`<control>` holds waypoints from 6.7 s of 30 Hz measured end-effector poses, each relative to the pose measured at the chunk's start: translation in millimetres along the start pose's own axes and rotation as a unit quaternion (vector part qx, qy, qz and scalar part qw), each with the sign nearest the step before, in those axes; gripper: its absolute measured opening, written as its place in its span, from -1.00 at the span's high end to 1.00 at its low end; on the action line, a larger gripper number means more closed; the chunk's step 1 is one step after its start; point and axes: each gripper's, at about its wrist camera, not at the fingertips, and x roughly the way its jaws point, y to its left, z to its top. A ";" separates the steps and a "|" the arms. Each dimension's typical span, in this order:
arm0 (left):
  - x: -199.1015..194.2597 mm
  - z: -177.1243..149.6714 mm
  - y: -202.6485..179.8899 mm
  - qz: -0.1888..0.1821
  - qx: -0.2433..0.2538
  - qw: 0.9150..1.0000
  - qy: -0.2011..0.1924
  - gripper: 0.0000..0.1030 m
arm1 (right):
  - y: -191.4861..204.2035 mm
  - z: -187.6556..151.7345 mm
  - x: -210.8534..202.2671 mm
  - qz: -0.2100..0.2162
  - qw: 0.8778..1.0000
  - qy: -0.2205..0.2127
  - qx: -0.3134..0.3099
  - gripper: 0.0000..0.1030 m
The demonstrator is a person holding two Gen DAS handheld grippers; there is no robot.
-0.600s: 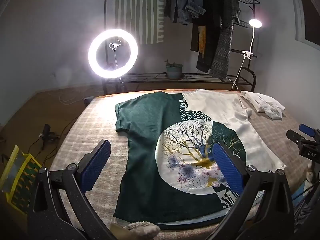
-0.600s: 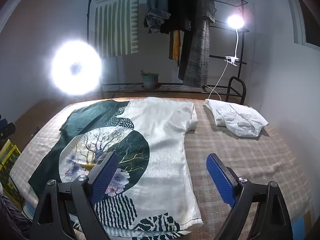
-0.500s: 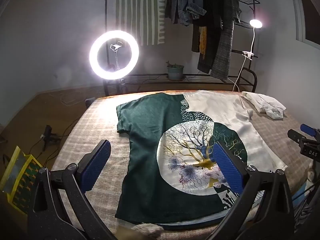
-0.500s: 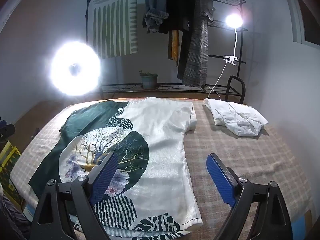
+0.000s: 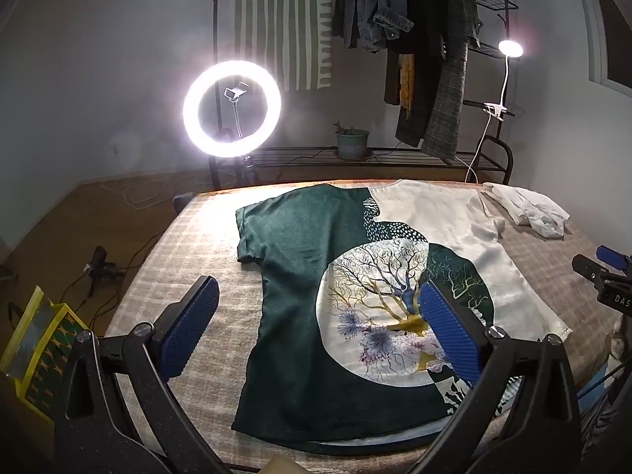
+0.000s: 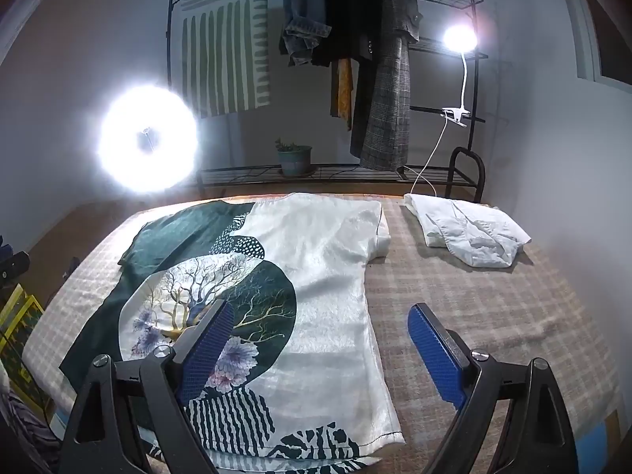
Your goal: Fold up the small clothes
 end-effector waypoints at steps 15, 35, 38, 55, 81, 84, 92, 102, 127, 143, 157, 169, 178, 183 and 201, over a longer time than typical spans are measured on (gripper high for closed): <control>0.9 4.1 7.5 0.007 -0.006 1.000 -0.002 -1.00 | 0.7 0.5 0.1 -0.001 1.000 0.000 0.000 -0.78; 1.4 3.7 9.9 0.007 -0.006 1.000 -0.003 -1.00 | 1.8 0.0 2.3 0.000 1.000 0.001 0.001 -0.78; 1.6 3.8 10.1 0.007 -0.005 1.000 -0.003 -1.00 | 1.8 0.1 2.3 0.000 1.000 0.001 0.001 -0.78; 1.3 3.0 9.6 0.005 -0.006 1.000 -0.003 -1.00 | 1.8 0.1 2.8 0.001 1.000 0.001 0.002 -0.78; 10.8 -18.2 41.6 0.018 -0.053 0.998 0.023 -1.00 | 42.5 12.2 24.1 0.040 0.999 0.013 0.009 -0.78; 13.6 -33.0 59.5 0.016 -0.088 0.995 0.036 -0.92 | 51.0 17.6 32.1 0.051 0.999 0.015 0.007 -0.77; 25.7 -80.8 107.8 0.016 -0.201 0.975 0.092 -0.50 | 91.2 59.3 61.5 0.118 0.992 0.039 -0.024 -0.66; 64.4 -126.2 118.6 -0.013 -0.247 0.952 0.179 -0.33 | 187.9 115.6 128.4 0.232 0.965 0.101 -0.063 -0.53; 114.0 -144.5 130.9 -0.030 -0.299 0.927 0.223 0.92 | 430.4 123.2 360.9 0.234 0.929 0.243 -0.150 -0.25; 108.0 -141.4 136.7 -0.043 -0.310 0.928 0.203 1.00 | 475.7 99.4 441.7 0.155 0.918 0.274 -0.241 0.53; 84.0 -120.7 122.1 -0.045 -0.266 0.950 0.155 1.00 | 393.4 155.8 419.2 0.234 0.939 0.233 -0.100 0.99; 64.3 -88.9 47.4 -0.087 -0.155 0.978 0.112 1.00 | 270.9 190.0 386.2 0.281 0.945 0.168 0.009 0.99; 80.1 -89.6 -8.1 -0.127 -0.101 0.976 0.144 1.00 | 181.9 169.5 395.9 0.243 0.953 0.175 0.048 0.99; 88.5 -93.8 -36.1 -0.144 -0.074 0.974 0.161 1.00 | 157.5 164.8 405.8 0.213 0.958 0.188 0.040 0.99; 50.9 -105.8 -111.1 -0.301 0.006 0.937 0.175 0.39 | 63.7 174.9 356.1 0.110 0.975 0.191 0.018 -0.23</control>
